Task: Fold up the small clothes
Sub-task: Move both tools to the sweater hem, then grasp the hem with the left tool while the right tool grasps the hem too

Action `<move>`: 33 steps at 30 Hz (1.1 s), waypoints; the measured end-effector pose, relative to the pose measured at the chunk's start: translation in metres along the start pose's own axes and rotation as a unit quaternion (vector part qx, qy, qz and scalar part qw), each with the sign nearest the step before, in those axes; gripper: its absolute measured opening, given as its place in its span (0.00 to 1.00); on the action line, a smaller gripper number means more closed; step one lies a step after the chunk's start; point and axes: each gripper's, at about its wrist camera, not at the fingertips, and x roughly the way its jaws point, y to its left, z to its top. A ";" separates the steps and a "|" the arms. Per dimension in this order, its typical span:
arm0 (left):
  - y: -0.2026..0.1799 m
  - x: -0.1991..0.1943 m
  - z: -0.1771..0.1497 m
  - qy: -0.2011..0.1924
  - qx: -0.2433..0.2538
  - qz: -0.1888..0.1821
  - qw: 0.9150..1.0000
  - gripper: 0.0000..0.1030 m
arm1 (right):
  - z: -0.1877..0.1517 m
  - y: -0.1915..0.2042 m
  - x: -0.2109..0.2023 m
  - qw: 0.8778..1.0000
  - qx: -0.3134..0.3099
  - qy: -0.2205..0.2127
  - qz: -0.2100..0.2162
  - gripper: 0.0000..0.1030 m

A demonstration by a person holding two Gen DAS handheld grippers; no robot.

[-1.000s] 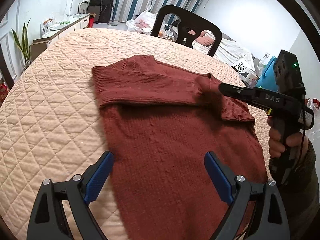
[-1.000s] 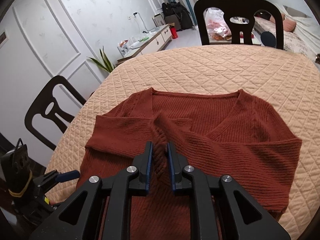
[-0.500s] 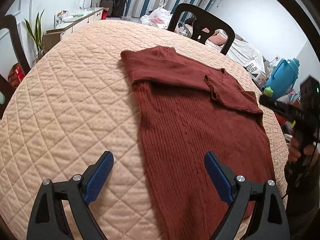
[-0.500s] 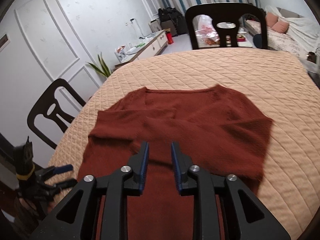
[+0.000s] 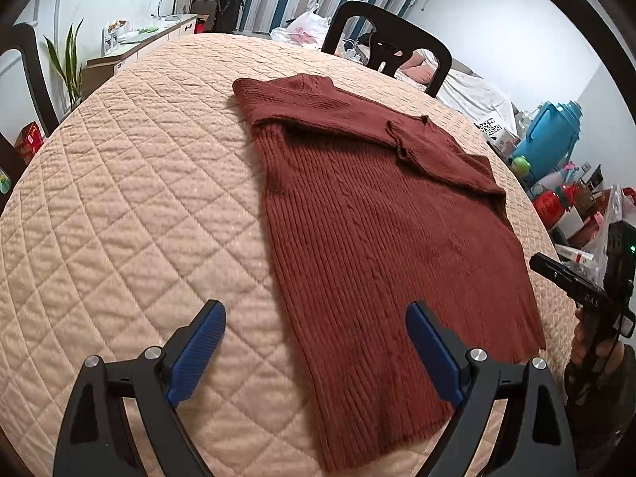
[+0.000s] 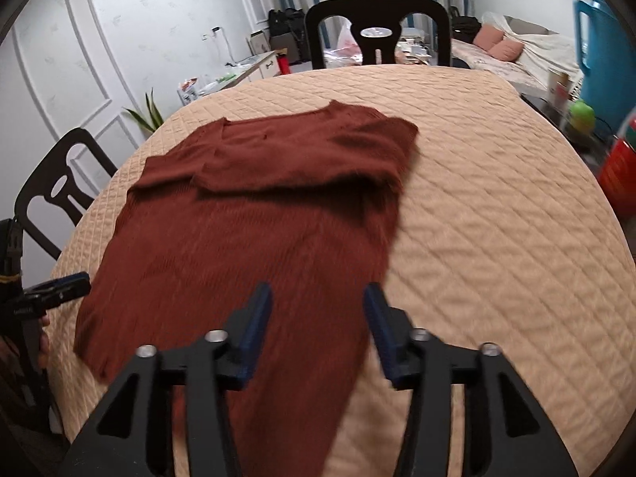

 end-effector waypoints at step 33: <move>-0.002 -0.022 -0.043 0.007 -0.073 -0.078 0.994 0.50 | -0.079 0.005 -0.026 0.998 0.041 0.001 0.050 0.42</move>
